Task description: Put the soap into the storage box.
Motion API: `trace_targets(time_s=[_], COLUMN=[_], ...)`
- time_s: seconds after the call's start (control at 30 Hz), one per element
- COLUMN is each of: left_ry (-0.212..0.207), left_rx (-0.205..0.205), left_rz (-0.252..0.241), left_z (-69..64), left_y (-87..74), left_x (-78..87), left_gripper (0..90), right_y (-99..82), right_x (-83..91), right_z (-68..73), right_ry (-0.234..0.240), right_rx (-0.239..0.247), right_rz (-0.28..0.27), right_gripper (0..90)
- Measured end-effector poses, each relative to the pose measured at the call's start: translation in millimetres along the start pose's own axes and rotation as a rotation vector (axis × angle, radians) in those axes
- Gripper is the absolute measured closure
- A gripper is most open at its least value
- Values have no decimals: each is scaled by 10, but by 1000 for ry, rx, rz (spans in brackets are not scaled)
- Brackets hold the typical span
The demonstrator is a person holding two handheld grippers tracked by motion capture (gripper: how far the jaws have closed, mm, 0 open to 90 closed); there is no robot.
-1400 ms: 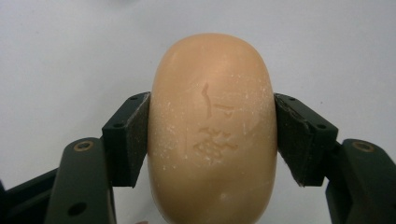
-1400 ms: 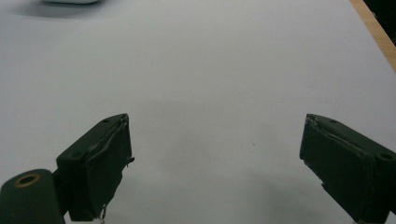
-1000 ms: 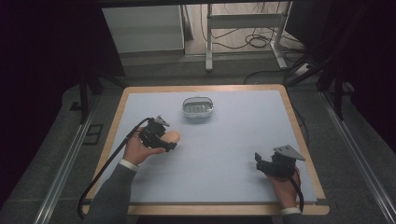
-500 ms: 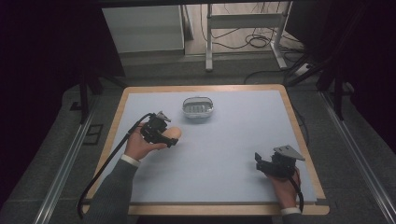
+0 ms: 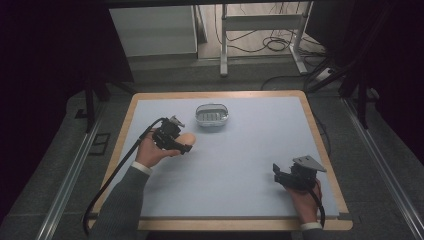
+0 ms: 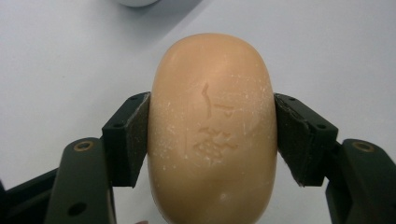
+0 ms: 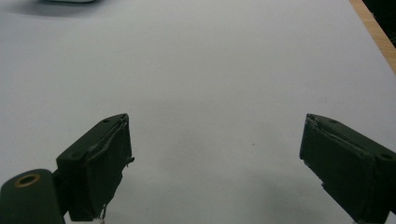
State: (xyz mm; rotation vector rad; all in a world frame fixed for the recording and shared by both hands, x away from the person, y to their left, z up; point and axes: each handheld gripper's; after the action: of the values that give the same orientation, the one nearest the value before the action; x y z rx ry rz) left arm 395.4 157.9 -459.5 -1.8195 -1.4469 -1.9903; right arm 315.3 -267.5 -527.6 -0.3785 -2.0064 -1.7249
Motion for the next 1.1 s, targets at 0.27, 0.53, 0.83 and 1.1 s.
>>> trace_targets(time_s=[0.27,0.53,0.83,1.1], left_ry=[4,4,4,-11], left_rx=[-8,-19,-31,-26], left_rz=[3,6,1,12], left_z=[12,7,-13,14], left_y=[67,142,195,286], left_x=[-14,-15,6,-38], left_gripper=[322,322,323,322], right_y=[1,1,1,0], right_x=[-1,-1,0,-2], right_z=[0,0,1,-1], right_ry=[1,3,1,0], right_rx=[1,2,2,-1], right_rz=[2,3,2,2], right_gripper=[94,94,94,94])
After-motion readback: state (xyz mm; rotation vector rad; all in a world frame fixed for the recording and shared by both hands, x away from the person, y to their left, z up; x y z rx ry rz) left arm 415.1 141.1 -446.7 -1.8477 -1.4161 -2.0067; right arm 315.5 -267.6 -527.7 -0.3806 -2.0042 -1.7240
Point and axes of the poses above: each handheld gripper's, and its own axes: x roughly backward along the jaws, y roughly out of its top, z roughly to its left, and after that the axes turned 8 degrees about -y, right-handed
